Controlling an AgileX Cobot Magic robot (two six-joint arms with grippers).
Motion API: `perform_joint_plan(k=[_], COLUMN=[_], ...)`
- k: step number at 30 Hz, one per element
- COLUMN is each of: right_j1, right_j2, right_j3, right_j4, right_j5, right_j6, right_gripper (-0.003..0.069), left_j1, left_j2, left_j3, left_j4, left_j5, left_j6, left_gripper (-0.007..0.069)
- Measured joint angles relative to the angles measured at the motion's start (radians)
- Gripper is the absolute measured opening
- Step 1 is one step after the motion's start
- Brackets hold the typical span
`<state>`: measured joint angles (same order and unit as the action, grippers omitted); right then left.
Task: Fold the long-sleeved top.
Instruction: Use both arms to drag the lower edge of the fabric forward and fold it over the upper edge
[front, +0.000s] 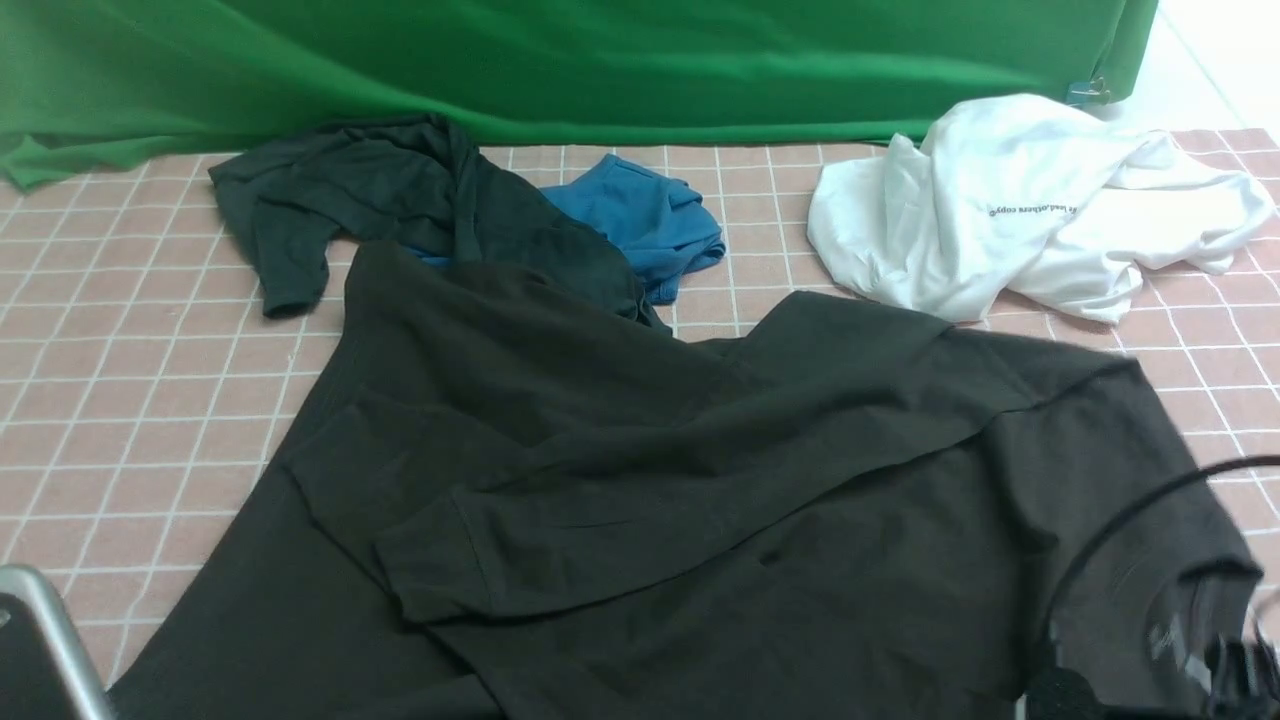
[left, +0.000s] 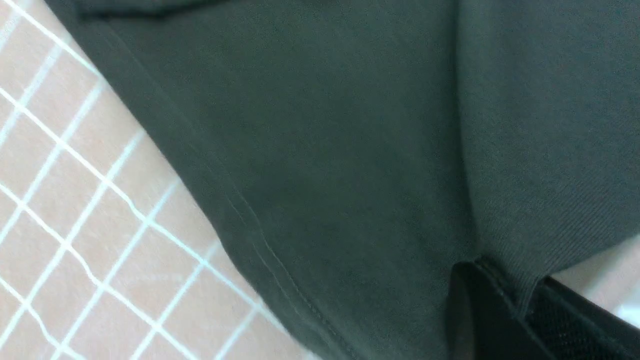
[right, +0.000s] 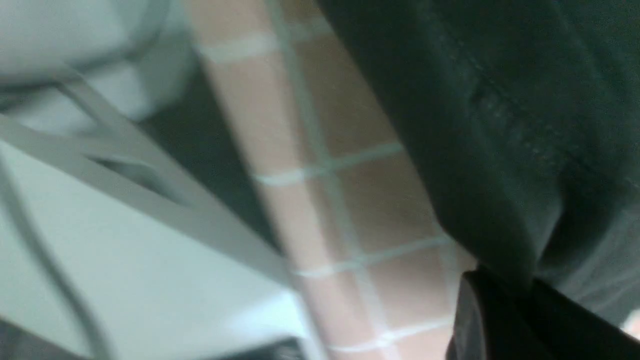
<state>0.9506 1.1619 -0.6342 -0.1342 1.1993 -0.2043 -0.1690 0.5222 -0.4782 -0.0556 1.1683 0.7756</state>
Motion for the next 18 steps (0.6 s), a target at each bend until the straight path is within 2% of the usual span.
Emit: perform_joint_plan(k=[4,9,12,15,17,18], right_j1=[0.006,0.055,0.06,0.047,-0.006,-0.006], right_j2=[-0.056,-0.11,-0.12,-0.119,-0.105,-0.102], right_j3=[0.051,0.082,0.079,0.046,0.016,0.016], right_j4=[0.161,0.196,0.174,0.072,-0.013,-0.013], right_j5=[0.003,0.01,0.011,0.013,0.013,0.013], right_j6=[0.041,0.122,0.159,0.204,0.21,0.21], right_gripper=[0.0043,0.0043,0.0043,0.0042,0.0042,0.0042], left_j1=[0.0,0.0,0.0,0.0,0.0,0.0], left_j2=[0.0,0.0,0.002,0.052,0.128,0.139], left_j3=[-0.065,-0.114,-0.121,-0.124,-0.137,-0.139], left_j4=[0.056,0.126,0.179,0.249,0.255,0.253], left_j5=[0.045,0.049,0.034,-0.091,-0.19,-0.21], left_j6=[-0.025,-0.027,-0.027,-0.048,-0.052,-0.052], left_gripper=[0.0036,0.0036,0.0036,0.0036,0.0036,0.0036])
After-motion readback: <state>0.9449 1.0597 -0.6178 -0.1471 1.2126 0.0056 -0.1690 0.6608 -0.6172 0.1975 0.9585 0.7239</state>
